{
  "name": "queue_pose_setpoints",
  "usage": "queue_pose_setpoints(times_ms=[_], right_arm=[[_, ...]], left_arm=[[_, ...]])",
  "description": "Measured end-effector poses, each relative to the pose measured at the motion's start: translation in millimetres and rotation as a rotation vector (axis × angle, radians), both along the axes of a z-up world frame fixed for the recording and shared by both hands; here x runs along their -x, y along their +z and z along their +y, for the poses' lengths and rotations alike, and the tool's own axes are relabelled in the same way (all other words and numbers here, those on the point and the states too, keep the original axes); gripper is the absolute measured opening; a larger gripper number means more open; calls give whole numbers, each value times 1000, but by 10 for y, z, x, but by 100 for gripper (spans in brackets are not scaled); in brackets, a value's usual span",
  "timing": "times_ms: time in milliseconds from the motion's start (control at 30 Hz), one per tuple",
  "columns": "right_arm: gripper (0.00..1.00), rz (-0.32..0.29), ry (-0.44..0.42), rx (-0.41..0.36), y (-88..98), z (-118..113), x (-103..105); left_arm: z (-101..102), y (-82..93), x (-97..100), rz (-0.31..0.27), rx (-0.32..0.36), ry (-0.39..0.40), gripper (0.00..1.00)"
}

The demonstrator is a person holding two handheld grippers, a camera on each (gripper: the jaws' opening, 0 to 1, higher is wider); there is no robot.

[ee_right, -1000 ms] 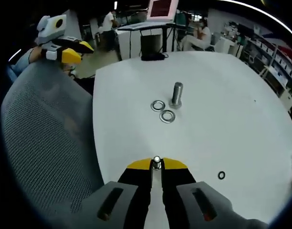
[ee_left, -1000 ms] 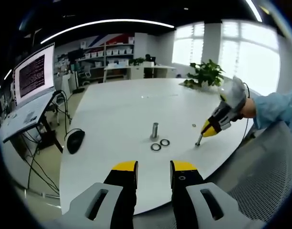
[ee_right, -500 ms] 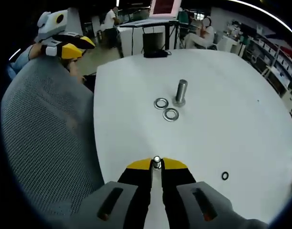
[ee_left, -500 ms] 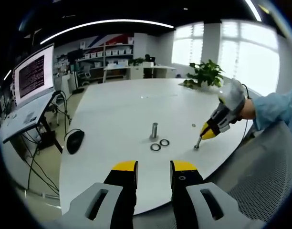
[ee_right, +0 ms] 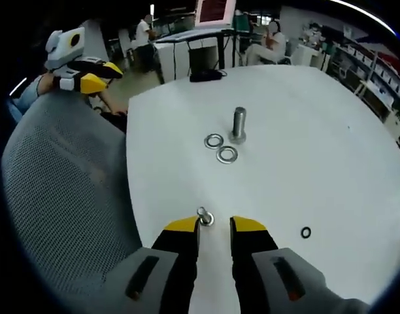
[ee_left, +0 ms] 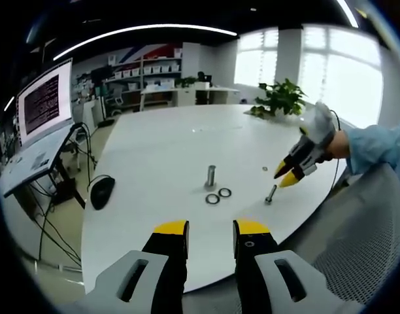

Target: Place the washer onto the threaded stud by aligning its center hole with the stud, sliding it down to the base, and recovering from edge contact or off-axis alignment until the washer reaches the visible bottom stop.

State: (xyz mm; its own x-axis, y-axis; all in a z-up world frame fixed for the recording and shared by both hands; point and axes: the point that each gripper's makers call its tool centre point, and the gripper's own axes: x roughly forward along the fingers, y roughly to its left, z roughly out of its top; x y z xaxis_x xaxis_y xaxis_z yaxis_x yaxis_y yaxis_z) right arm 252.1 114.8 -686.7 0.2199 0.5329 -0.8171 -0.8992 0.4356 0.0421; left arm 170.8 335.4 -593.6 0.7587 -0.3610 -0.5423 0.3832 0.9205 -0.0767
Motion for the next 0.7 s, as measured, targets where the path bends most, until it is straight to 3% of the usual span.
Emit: queue_pose_setpoints(times_ms=[367,500,700], right_arm=[[20,-69,-212,88,-167,-600,-436],[20,-106,-313,33,-117,-685,-652],[20,-151,-346,77,-223,-775,-882]], left_arm=[[7,-1,1,2,-1,5,25],[7,-2,-1,2,-2,5,25],[2,-5,1,4,-4,1,25]])
